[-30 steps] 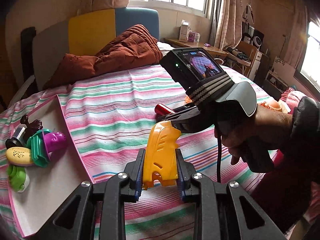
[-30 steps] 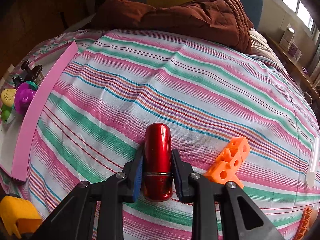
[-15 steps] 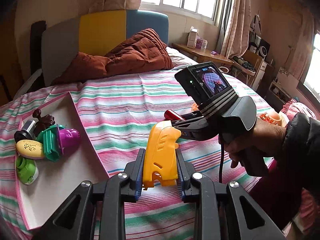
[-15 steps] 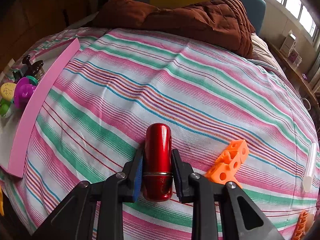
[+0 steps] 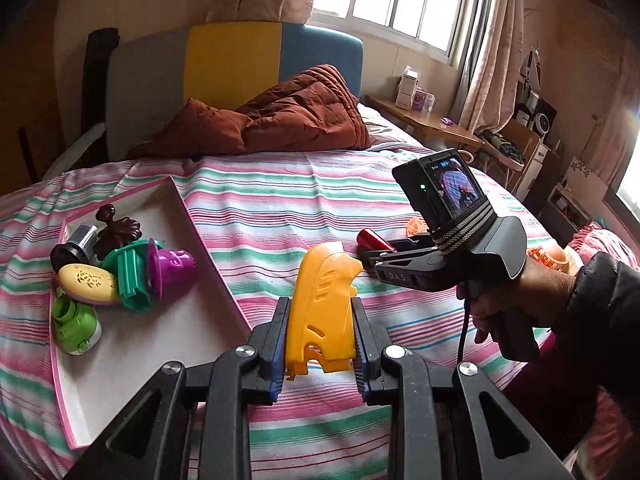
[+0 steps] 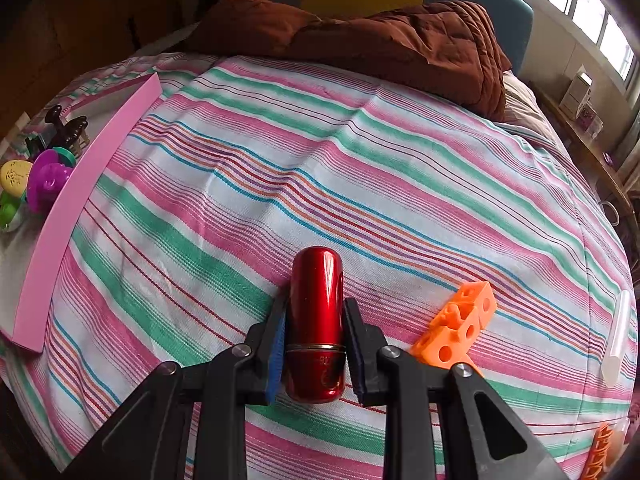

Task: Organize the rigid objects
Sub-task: 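Carry the yellow gun piece toward the tray with the left gripper while the right gripper holds the red cylinder, then lower the yellow gun piece into the tray and open the left gripper, then carry the red cylinder into the tray and open the right gripper, then move the left gripper to the orange blocks and grasp them, then grasp the red puzzle piece with the right gripper while the left gripper holds the orange blocks, then carry the orange blocks toward the tray with the left gripper while the right gripper holds the red puzzle piece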

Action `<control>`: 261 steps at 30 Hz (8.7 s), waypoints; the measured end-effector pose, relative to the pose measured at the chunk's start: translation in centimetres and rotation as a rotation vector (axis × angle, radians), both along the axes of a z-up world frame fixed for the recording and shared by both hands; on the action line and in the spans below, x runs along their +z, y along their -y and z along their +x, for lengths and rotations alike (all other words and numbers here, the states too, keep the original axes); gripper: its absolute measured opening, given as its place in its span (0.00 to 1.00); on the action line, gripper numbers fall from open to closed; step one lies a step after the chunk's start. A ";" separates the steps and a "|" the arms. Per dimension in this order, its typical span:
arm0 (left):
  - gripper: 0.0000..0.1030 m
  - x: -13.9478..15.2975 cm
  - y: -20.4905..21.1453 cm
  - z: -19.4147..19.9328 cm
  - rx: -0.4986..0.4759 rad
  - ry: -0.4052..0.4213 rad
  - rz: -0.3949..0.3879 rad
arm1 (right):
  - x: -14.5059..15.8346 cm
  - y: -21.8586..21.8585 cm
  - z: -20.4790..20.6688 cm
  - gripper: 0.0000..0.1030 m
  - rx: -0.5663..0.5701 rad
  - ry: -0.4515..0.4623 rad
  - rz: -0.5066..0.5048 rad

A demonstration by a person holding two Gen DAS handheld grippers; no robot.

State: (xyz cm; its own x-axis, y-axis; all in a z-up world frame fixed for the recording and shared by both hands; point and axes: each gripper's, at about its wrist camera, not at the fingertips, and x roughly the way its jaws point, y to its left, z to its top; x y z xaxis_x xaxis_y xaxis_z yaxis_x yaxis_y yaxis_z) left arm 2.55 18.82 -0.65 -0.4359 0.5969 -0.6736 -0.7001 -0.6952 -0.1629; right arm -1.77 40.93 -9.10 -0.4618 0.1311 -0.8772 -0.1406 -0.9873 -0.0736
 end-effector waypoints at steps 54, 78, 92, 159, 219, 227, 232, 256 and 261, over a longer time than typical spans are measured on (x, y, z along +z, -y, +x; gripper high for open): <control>0.36 -1.7 13.8 -6.4 0.424 0.031 -0.082 | 0.3 1.1 -0.5 0.25 -0.021 0.042 0.070; 0.38 -2.3 17.0 -6.2 0.504 0.057 -0.057 | 8.5 19.0 -1.8 0.25 0.242 -0.149 -0.190; 0.39 -2.9 18.4 -6.5 0.542 0.074 -0.066 | 3.4 23.7 -5.6 0.32 0.253 -0.027 -0.322; 0.48 2.2 1.0 -2.1 0.098 -0.094 -0.106 | 6.3 -12.0 14.0 0.43 -0.847 -0.373 -0.562; 0.40 -7.8 -11.2 1.2 -0.235 -0.019 -0.187 | 3.0 -13.4 13.8 0.43 -0.951 -0.270 -0.681; 0.40 -7.8 -8.5 2.1 -0.243 -0.020 -0.175 | 2.2 -12.9 13.3 0.51 -0.978 -0.131 -0.581; 0.40 -7.8 -7.6 2.2 -0.249 -0.009 -0.154 | 1.9 -12.0 12.7 0.56 -0.946 -0.027 -0.529; 0.40 -7.3 -5.2 2.7 -0.216 0.028 -0.130 | 0.7 -4.4 4.2 0.34 -0.342 0.080 -0.151; 0.40 -6.5 -4.3 2.5 -0.181 0.037 -0.137 | 0.7 -3.8 3.9 0.33 -0.322 0.085 -0.082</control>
State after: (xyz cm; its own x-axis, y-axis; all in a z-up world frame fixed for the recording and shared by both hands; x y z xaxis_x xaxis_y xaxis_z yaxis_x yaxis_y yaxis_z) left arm 5.01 23.15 -7.14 -0.3040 0.5649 -0.7671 -0.8107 -0.5763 -0.1031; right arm 2.14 44.74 -8.42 -0.3329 0.1860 -0.9245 -0.4431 -0.8962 -0.0208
